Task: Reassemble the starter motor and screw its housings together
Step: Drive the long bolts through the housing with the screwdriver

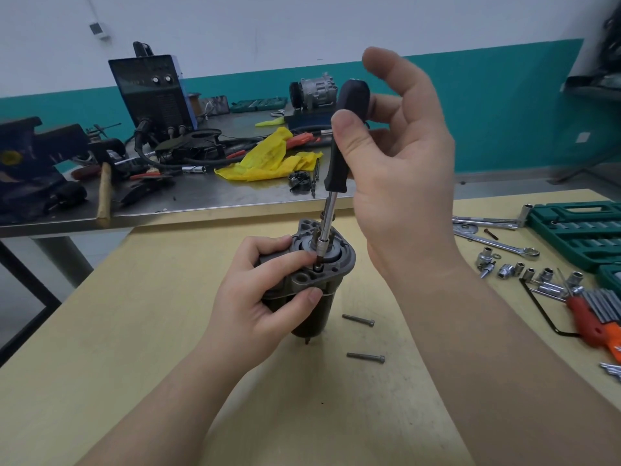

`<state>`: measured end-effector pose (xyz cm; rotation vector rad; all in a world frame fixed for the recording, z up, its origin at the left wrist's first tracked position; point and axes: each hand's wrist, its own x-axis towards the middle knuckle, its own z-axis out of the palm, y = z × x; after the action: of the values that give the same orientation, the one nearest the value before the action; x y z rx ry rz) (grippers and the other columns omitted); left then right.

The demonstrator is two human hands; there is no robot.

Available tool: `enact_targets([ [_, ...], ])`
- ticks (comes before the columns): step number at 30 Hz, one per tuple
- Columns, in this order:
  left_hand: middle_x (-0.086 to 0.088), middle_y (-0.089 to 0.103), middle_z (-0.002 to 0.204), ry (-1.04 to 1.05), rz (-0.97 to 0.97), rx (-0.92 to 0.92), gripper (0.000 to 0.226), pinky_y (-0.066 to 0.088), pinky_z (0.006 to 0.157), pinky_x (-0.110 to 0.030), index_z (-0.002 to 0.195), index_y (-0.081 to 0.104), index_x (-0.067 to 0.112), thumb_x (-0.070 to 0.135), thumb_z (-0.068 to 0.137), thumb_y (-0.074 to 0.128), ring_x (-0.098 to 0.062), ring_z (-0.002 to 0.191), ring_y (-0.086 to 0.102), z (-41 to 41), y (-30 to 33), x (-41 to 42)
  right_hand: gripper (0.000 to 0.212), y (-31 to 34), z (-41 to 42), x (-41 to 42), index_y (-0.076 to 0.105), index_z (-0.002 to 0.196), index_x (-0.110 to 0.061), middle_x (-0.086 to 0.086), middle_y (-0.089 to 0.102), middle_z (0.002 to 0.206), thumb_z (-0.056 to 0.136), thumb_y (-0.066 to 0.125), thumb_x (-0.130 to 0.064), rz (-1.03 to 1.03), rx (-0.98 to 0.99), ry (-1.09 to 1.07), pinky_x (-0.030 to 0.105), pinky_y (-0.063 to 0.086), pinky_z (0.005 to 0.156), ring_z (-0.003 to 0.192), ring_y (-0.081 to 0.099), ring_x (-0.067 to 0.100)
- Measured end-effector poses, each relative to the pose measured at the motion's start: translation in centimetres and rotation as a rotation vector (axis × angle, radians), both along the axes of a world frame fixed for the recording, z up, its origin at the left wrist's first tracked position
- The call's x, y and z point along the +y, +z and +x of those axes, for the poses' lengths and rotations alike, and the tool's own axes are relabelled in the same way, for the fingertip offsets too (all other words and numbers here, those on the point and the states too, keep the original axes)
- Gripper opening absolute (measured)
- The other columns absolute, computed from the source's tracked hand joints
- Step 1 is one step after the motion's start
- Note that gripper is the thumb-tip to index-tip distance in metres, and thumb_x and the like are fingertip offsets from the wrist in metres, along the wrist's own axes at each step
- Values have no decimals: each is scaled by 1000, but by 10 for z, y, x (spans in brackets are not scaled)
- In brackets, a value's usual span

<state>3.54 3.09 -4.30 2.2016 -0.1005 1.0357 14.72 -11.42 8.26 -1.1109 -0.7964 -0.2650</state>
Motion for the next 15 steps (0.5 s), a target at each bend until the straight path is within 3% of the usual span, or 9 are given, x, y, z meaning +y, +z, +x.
enact_targets([
  [3, 19, 53, 133, 0, -6, -3, 40, 45, 108, -16, 126, 69, 56, 41, 89, 77, -21, 142, 53, 0, 0, 0, 32, 0, 1, 0, 68, 126, -34, -11, 72, 105, 99, 72, -18, 0, 21, 14, 54, 61, 93, 95, 66, 16],
  [6, 18, 53, 133, -8, -13, -5, 40, 46, 108, -17, 126, 70, 55, 41, 89, 77, -22, 142, 52, 1, 0, -1, 28, 0, 1, -1, 72, 127, -27, -4, 75, 108, 101, 67, -16, 43, 81, 103, 58, 61, 94, 105, 72, 27],
  [9, 19, 53, 133, -9, -13, -4, 40, 46, 108, -17, 126, 70, 54, 41, 89, 77, -22, 142, 52, 0, 0, 0, 30, 0, 0, -3, 68, 130, -22, 4, 77, 114, 103, 63, -10, 44, 83, 151, 56, 65, 89, 100, 78, 30],
  [12, 19, 52, 134, -10, -11, -1, 41, 47, 108, -18, 127, 70, 55, 42, 89, 77, -23, 142, 52, 0, 0, 0, 30, 0, -1, -3, 68, 127, -20, 6, 77, 114, 101, 68, -6, 48, 54, 78, 53, 66, 84, 93, 79, 29],
  [15, 18, 53, 133, -7, -6, -5, 41, 46, 109, -18, 127, 69, 55, 41, 89, 77, -21, 142, 52, 1, -1, 0, 30, -1, 2, -2, 69, 125, -19, 0, 77, 111, 98, 74, -7, 46, 10, -40, 49, 65, 87, 99, 77, 29],
])
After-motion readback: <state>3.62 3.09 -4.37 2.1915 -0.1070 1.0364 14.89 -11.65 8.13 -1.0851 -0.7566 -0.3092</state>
